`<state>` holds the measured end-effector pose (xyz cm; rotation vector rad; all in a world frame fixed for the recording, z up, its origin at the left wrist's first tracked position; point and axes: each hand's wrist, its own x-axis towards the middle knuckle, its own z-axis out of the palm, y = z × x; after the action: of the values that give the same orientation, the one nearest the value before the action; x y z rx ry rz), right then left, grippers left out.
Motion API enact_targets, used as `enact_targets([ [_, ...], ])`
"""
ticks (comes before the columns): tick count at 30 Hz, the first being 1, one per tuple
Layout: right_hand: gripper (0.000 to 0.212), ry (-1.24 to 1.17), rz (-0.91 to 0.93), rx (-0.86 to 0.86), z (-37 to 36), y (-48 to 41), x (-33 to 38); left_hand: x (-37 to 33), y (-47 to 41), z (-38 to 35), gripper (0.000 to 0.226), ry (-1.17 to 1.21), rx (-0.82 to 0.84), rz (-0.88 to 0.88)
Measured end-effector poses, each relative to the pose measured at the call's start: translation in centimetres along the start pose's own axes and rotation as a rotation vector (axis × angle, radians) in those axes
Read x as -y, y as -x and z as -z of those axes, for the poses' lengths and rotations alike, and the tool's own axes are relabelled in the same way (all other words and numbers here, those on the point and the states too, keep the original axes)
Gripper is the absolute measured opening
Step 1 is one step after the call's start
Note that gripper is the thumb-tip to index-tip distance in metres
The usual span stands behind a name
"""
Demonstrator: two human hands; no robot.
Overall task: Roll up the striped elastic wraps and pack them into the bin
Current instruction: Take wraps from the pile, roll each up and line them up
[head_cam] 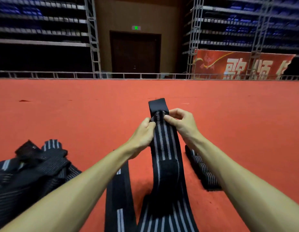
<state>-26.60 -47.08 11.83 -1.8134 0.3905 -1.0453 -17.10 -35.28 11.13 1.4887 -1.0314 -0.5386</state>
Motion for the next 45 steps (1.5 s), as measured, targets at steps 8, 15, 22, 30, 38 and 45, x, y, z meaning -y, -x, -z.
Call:
enact_targets([
  [8, 0.012, -0.197, -0.007, 0.129, 1.3, 5.7, 9.7, -9.1, 8.2, 2.4, 0.026, 0.162, 0.218, 0.023],
  [15, 0.012, -0.403, 0.058, 0.253, 1.7, 6.5, 16.3, -13.5, 11.2, 4.0, 0.034, 0.397, 0.501, -0.076],
  [22, 0.022, -0.289, -0.142, 0.112, -1.2, 4.8, 10.5, -7.0, 6.9, 3.0, 0.024, 0.359, 0.005, -0.041],
  [30, 0.013, -0.232, -0.279, 0.137, -3.3, 2.0, 0.9, 2.0, 1.3, 2.0, 0.019, 0.065, -0.135, 0.015],
  [38, 0.020, -0.313, -0.429, 0.068, -5.0, 2.0, -11.1, 11.9, -2.1, 0.6, 0.023, 0.071, -0.148, 0.033],
  [45, 0.022, -0.333, -0.402, 0.066, -6.0, 4.5, -17.9, 17.5, -1.3, -0.3, 0.029, 0.159, -0.176, 0.083],
])
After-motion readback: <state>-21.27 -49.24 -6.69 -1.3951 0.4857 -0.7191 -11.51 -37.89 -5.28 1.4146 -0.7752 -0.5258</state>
